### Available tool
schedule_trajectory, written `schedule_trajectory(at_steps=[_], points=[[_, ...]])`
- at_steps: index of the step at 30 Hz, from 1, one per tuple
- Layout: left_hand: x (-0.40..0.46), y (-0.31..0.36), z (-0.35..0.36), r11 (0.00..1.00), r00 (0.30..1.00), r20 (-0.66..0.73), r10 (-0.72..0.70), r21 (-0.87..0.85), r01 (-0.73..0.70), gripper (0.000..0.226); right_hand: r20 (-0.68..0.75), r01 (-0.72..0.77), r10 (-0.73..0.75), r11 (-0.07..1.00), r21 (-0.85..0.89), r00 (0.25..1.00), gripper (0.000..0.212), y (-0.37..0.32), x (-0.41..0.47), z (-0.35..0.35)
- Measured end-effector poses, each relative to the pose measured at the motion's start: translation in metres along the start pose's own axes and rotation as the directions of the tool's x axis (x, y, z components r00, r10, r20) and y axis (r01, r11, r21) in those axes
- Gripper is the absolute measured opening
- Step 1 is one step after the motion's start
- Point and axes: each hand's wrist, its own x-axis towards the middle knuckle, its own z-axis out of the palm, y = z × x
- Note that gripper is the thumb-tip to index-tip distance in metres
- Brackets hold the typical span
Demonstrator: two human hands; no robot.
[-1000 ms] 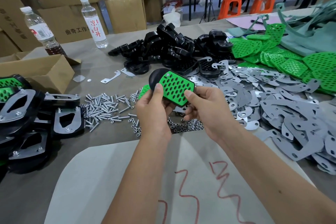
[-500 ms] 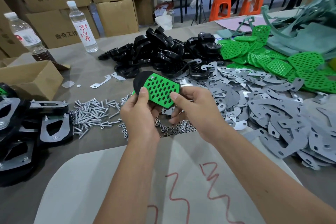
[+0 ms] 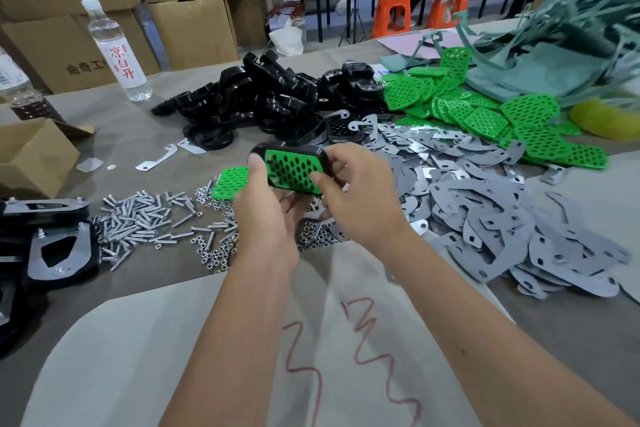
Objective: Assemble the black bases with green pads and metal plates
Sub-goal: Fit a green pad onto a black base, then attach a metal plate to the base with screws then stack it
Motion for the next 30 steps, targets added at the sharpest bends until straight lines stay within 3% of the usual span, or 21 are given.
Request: schedule_trajectory(at_steps=[2, 4, 6, 8, 11, 13, 16, 19, 25, 27, 29, 30], points=[[-0.003, 0.002, 0.017, 0.99, 0.988, 0.09, -0.123, -0.065, 0.129, 0.051, 0.063, 0.113, -0.102, 0.975, -0.194, 0.993, 0.022, 0.001, 0.0, -0.02], [-0.007, 0.002, 0.033, 0.978, 0.972, 0.132, -0.195, -0.041, 0.202, 0.047, 0.222, 0.093, -0.07, 0.991, -0.098, 0.973, 0.039, 0.0, -0.002, -0.045], [-0.013, -0.004, 0.045, 0.966, 0.959, 0.142, -0.245, -0.05, 0.254, 0.022, 0.268, -0.017, 0.018, 1.0, -0.005, 0.963, 0.045, 0.004, -0.003, -0.077], [-0.019, -0.015, 0.052, 0.942, 0.939, 0.178, -0.294, -0.116, 0.316, 0.008, 0.179, 0.002, 0.038, 0.976, -0.22, 0.983, 0.038, 0.019, 0.001, -0.115], [-0.022, -0.033, 0.055, 0.905, 0.904, 0.229, -0.361, -0.149, 0.399, 0.026, 0.181, -0.046, 0.234, 0.721, -0.692, 0.955, 0.029, 0.046, 0.008, -0.161], [-0.023, -0.041, 0.054, 0.899, 0.889, 0.256, -0.38, -0.123, 0.42, 0.029, 0.2, -0.104, 0.36, 0.67, -0.735, 0.911, 0.022, 0.059, 0.007, -0.171], [-0.02, -0.047, 0.05, 0.91, 0.888, 0.259, -0.379, -0.072, 0.409, 0.028, 0.184, -0.124, 0.334, 0.719, -0.684, 0.925, 0.008, 0.063, 0.008, -0.171], [-0.018, -0.045, 0.042, 0.945, 0.924, 0.202, -0.325, 0.021, 0.328, 0.028, 0.181, -0.143, 0.329, 0.755, -0.64, 0.927, 0.013, 0.06, 0.015, -0.169], [-0.006, -0.024, 0.006, 0.986, 0.99, 0.116, -0.077, 0.155, 0.058, 0.037, 0.029, -0.228, 0.258, 0.894, -0.385, 0.966, 0.009, 0.033, 0.034, -0.146], [0.0, -0.017, -0.011, 0.985, 0.996, 0.085, 0.009, 0.172, -0.024, 0.032, -0.047, -0.241, 0.237, 0.967, -0.086, 0.97, 0.007, 0.018, 0.033, -0.122], [0.004, -0.012, -0.022, 0.973, 0.995, 0.042, 0.09, 0.211, -0.097, 0.031, 0.063, -0.314, 0.309, 0.905, 0.288, 0.949, 0.007, 0.003, 0.027, -0.087], [0.007, -0.01, -0.027, 0.963, 0.99, 0.031, 0.134, 0.231, -0.138, 0.031, 0.159, -0.356, 0.319, 0.849, 0.39, 0.934, 0.007, -0.003, 0.023, -0.066]])
